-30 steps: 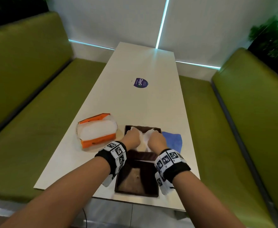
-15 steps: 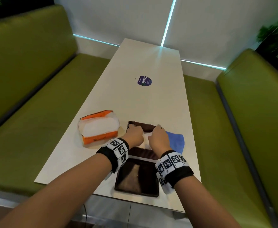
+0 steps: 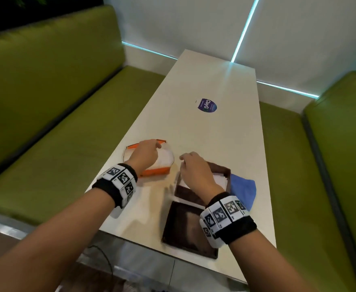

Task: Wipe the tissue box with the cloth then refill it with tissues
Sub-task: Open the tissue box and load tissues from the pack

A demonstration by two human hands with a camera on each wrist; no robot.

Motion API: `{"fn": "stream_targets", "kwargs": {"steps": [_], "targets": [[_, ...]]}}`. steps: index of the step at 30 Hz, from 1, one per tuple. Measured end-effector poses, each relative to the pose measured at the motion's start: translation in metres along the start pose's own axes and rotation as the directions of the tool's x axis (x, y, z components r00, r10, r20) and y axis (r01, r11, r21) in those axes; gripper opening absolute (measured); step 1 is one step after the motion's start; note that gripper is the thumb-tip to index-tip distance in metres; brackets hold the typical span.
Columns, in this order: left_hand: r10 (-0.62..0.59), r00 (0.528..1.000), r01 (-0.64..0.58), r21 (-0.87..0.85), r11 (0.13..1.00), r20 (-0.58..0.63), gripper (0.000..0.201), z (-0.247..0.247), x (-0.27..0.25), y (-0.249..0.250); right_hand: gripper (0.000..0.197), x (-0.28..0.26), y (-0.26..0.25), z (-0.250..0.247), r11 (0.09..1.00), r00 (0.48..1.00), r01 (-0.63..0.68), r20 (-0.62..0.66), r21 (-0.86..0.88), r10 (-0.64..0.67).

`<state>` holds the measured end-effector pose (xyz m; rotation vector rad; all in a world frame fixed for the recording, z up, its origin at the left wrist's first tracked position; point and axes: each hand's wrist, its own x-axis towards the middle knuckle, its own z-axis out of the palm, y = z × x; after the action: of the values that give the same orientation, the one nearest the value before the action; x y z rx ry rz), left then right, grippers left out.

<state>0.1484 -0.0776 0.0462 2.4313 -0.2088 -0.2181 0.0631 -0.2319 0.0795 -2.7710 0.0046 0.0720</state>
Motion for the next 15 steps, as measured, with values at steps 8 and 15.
{"fn": "stream_targets", "kwargs": {"steps": [8,15], "targets": [[-0.020,0.995,-0.004,0.235,0.972,0.099,0.039,-0.004,0.020,-0.049,0.027,0.034,-0.057,0.072,0.964,0.944,0.210,0.291,-0.164,-0.156],[-0.016,0.998,-0.020,0.512,0.859,0.065,0.031,-0.004,0.012,-0.064,0.030,0.034,-0.055,0.089,0.961,0.939,0.192,0.323,-0.200,-0.120]]}}
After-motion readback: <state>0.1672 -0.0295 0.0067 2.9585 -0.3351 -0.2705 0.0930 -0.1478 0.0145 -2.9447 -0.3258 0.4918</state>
